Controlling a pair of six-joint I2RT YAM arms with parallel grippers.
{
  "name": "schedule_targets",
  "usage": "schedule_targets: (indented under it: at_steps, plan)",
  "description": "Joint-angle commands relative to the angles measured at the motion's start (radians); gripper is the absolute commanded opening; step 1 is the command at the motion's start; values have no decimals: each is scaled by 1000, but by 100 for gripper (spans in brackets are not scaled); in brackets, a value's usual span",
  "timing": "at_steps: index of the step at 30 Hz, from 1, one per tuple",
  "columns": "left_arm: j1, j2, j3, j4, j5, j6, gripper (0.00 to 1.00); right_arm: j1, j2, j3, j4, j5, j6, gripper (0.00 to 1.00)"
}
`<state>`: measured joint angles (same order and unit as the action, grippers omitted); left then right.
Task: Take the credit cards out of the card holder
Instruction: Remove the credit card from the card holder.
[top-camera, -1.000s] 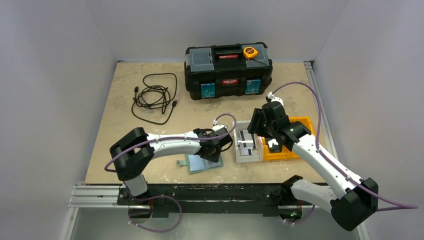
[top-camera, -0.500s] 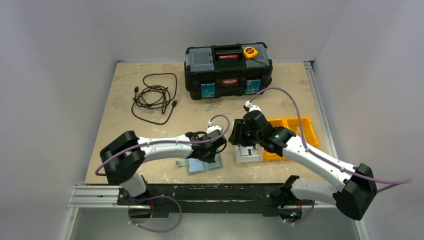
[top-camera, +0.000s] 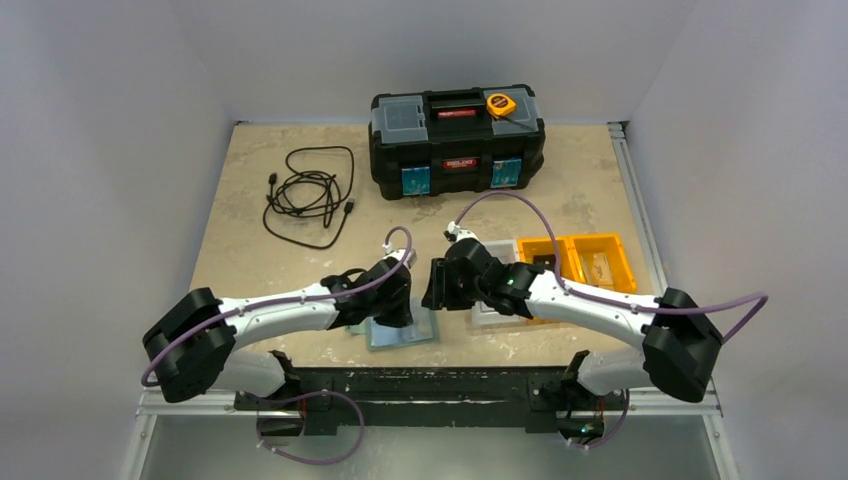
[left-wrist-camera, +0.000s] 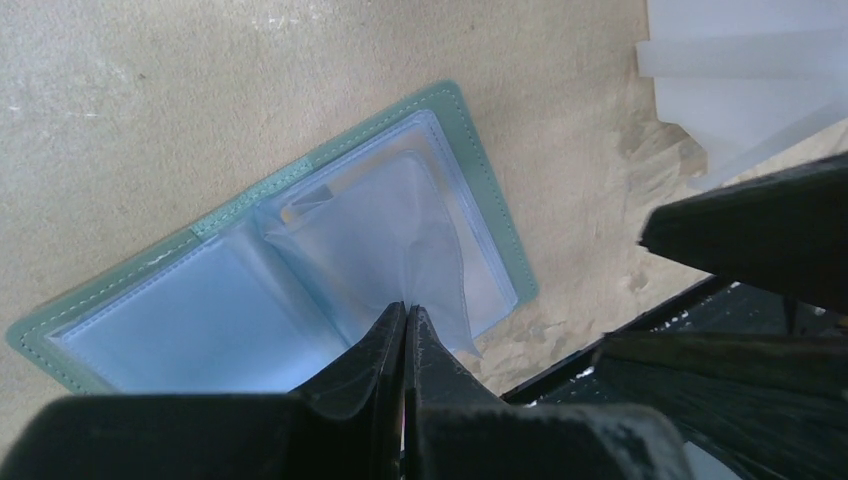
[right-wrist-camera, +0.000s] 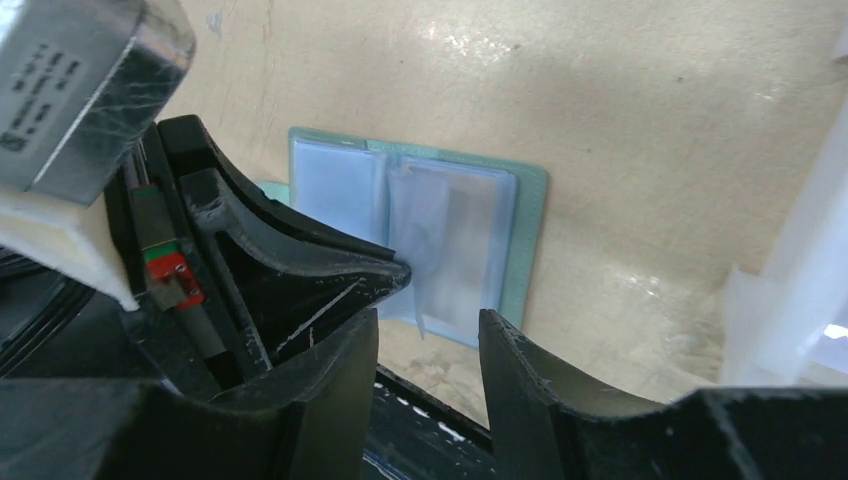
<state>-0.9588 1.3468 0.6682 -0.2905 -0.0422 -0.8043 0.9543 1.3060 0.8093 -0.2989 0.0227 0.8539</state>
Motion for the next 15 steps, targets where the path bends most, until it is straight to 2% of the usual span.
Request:
schedule_targets:
  at_steps: [1, 15]
  plan:
    - [28, -60, -50, 133, 85, -16, 0, 8, 47, -1, 116, -20, 41, 41]
    - [56, -98, -125, 200, 132, -13, 0, 10, 231, 5, 267, -74, 68, 41]
